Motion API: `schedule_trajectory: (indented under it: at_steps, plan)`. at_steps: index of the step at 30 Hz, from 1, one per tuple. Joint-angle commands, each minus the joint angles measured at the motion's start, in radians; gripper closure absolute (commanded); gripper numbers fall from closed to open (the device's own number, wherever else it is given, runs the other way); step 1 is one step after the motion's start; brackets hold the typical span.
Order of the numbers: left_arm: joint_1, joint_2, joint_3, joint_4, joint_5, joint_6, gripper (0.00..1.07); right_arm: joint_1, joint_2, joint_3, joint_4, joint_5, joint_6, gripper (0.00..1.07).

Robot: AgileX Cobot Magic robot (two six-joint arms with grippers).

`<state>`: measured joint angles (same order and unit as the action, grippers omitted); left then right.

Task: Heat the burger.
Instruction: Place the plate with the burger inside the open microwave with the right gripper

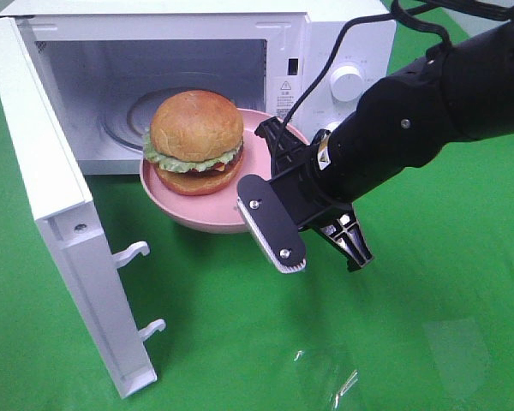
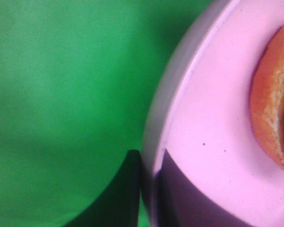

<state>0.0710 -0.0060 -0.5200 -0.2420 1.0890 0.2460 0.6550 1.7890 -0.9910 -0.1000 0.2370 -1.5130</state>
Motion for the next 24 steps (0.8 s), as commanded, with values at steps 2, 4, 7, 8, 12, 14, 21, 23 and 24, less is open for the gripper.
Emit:
schedule_trajectory:
  at_steps: [2,4,7,8,12,14,21,23,24]
  plan:
    - [-0.002,-0.017,0.002,-0.001,-0.015,-0.004,0.09,-0.001,0.033,-0.074,0.004,-0.013,0.05,1.07]
    - [-0.002,-0.017,0.002,-0.001,-0.015,-0.004,0.09,-0.001,0.051,-0.098,0.004,-0.011,0.07,1.07]
    - [-0.002,-0.017,0.002,-0.001,-0.015,-0.004,0.09,-0.001,0.068,-0.122,0.004,-0.01,0.084,1.07]
    - [-0.002,-0.017,0.002,-0.001,-0.015,-0.004,0.09,-0.001,0.085,-0.143,0.004,-0.004,0.09,1.07]
    - [-0.002,-0.017,0.002,-0.001,-0.015,-0.004,0.09,-0.001,0.121,-0.189,0.004,0.027,0.095,1.07]
    - [-0.002,-0.017,0.002,-0.001,-0.015,-0.004,0.09,-0.001,0.136,-0.21,0.004,0.038,0.103,1.07]
    - [-0.002,-0.017,0.002,-0.001,-0.015,-0.004,0.09,-0.001,0.204,-0.312,-0.028,0.087,0.187,1.07]
    - [-0.002,-0.017,0.002,-0.001,-0.015,-0.004,0.09,-0.001,0.222,-0.346,-0.05,0.107,0.222,1.07]
    - [-0.002,-0.017,0.002,-0.001,-0.015,-0.004,0.09,-0.001,0.222,-0.346,-0.05,0.107,0.222,1.07]
